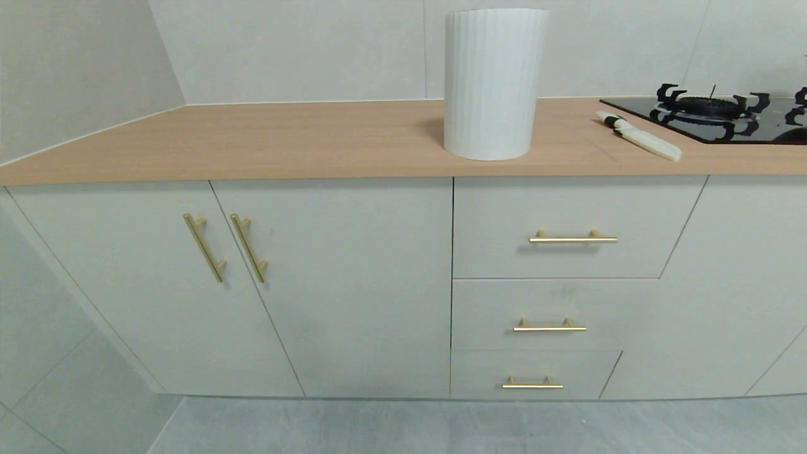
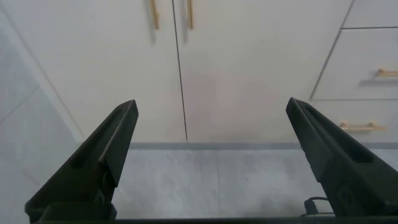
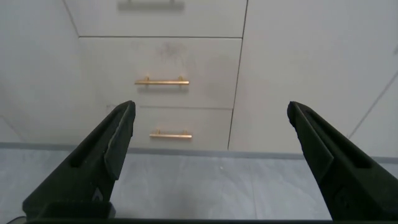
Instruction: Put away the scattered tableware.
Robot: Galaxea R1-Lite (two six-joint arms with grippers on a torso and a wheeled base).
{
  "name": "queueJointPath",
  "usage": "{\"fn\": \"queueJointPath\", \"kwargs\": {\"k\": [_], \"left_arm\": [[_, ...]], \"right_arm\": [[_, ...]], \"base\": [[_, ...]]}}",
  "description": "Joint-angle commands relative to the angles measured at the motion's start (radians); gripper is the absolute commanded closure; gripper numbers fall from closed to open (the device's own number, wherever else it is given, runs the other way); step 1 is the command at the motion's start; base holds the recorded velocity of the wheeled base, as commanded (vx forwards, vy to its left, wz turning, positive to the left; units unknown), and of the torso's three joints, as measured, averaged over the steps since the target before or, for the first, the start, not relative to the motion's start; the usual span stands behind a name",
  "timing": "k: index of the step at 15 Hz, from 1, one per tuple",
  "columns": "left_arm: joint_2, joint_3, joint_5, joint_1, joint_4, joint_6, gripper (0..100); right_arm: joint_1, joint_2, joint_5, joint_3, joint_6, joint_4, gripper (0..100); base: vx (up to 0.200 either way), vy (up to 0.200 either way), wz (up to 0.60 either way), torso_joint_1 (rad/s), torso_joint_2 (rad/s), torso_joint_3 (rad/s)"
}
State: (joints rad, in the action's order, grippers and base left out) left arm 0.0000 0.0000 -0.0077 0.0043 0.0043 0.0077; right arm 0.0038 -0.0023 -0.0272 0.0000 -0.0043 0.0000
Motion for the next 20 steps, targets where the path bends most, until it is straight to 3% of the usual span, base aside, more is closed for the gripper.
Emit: {"fn": "queueJointPath", "kwargs": {"k": [1, 10, 20], "left_arm": [[0.0, 0.0, 0.0, 0.0, 0.0, 0.0, 0], [0.0, 0.0, 0.0, 0.0, 0.0, -0.002, 0], [0.0, 0.0, 0.0, 0.0, 0.0, -0.003, 0]], "right_arm": [[0.001, 0.002, 0.0, 0.0, 0.0, 0.0, 0], [0.001, 0.002, 0.0, 0.0, 0.0, 0.0, 0], [0.001, 0.002, 0.0, 0.0, -0.002, 0.0, 0]], "base": [[0.2, 0.0, 0.0, 0.002, 0.0, 0.002], [0.2, 0.0, 0.0, 0.002, 0.0, 0.001], [0.0, 0.0, 0.0, 0.0, 0.0, 0.0]]}}
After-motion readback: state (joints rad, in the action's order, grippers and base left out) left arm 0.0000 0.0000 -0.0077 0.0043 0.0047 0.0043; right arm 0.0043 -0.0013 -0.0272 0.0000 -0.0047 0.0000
